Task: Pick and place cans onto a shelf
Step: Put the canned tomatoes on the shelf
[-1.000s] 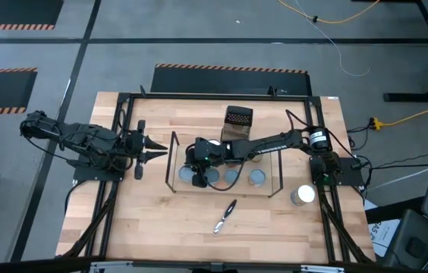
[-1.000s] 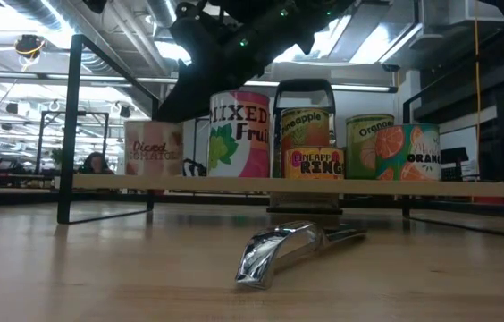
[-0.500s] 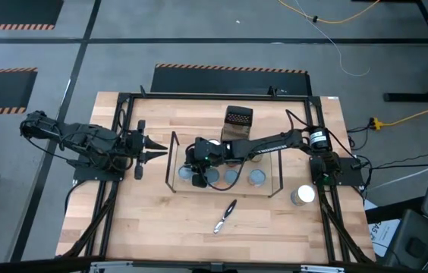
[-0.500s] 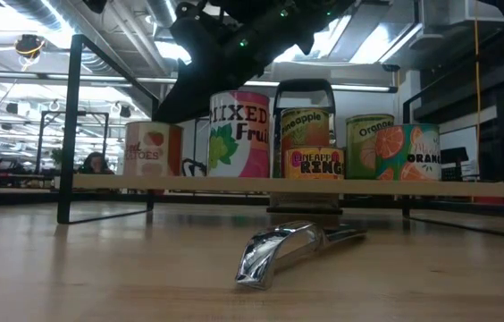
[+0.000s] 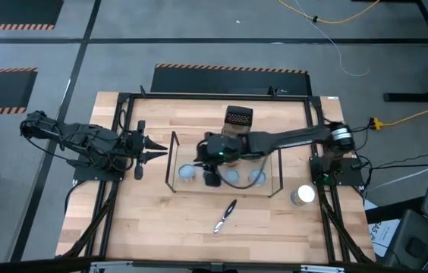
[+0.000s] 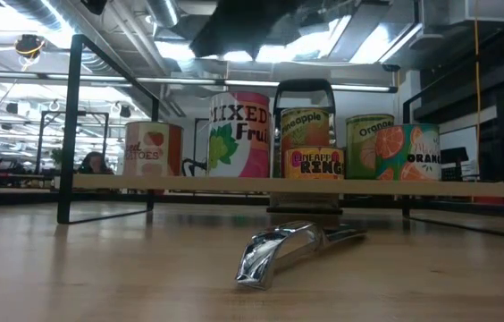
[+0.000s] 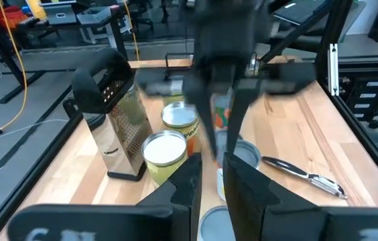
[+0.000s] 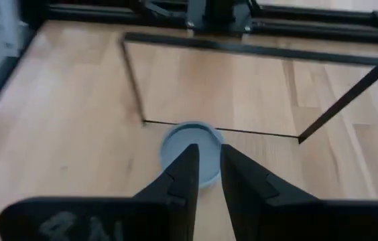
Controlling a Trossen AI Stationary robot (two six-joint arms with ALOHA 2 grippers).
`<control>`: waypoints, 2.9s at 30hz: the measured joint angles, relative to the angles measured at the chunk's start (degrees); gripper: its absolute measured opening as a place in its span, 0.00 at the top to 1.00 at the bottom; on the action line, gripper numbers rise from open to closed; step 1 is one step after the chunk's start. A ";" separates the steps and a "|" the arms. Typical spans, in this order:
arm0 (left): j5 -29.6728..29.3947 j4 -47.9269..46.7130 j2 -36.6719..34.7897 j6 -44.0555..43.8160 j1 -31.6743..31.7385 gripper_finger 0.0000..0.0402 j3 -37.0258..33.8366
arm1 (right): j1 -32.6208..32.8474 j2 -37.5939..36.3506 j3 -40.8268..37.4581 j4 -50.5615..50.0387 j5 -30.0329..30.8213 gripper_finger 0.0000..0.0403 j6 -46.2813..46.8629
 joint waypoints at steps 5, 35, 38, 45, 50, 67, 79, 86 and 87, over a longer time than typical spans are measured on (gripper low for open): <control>0.00 0.04 0.00 0.00 0.00 0.86 0.00 | 2.54 -7.54 0.07 -13.43 -1.65 0.83 3.27; 0.00 0.11 0.00 -0.04 0.01 0.86 0.00 | 44.14 -20.29 -9.03 -60.10 6.15 0.83 69.76; 0.00 0.12 0.00 -0.11 0.01 0.86 0.00 | 46.62 -20.31 -12.63 -60.48 6.07 0.83 74.47; 0.00 0.13 0.00 -1.49 0.00 0.86 0.00 | 48.43 -20.86 -19.73 -62.03 5.20 0.83 77.74; 0.00 0.13 0.00 -1.64 0.01 0.86 0.00 | 48.40 -22.37 -24.54 -60.72 3.94 0.83 77.83; 0.00 0.13 0.00 -1.64 0.00 0.86 0.00 | 48.40 -25.23 -30.29 -55.14 3.27 0.83 77.82; 0.00 0.13 0.00 -1.66 0.01 0.86 0.00 | 48.38 -25.23 -30.31 -55.53 4.71 0.83 77.59; 0.00 0.12 0.00 -1.66 -0.01 0.86 0.00 | 48.38 -25.23 -30.33 -55.51 4.78 0.83 77.59; 0.00 0.13 0.00 -1.66 0.01 0.86 0.00 | 48.38 -25.23 -30.40 -55.48 4.78 0.83 77.59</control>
